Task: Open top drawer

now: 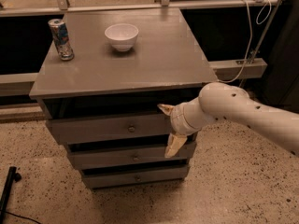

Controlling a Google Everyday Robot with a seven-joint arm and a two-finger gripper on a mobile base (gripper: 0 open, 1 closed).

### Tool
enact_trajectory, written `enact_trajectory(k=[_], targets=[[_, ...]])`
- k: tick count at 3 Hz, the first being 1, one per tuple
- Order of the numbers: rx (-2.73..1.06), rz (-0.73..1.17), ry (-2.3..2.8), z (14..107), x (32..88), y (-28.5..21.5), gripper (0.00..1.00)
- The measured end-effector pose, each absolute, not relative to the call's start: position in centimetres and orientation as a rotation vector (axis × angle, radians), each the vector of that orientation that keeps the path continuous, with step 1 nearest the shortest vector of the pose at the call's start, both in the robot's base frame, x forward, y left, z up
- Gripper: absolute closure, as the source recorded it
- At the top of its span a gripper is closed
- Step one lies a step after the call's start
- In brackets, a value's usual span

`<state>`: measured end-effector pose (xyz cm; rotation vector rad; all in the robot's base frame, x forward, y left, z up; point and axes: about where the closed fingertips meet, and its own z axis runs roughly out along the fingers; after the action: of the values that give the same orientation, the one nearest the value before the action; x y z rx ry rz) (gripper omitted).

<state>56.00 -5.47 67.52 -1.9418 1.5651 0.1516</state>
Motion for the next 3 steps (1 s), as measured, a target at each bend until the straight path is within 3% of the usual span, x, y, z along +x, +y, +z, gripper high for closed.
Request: enact_trajectory(k=[2,3], targets=[[-1.994,0.14,1.562,65.5,58.5,-5.6,0.0],[-2.007,0.094,1.594,64.9,59.5,-6.1,0.19]])
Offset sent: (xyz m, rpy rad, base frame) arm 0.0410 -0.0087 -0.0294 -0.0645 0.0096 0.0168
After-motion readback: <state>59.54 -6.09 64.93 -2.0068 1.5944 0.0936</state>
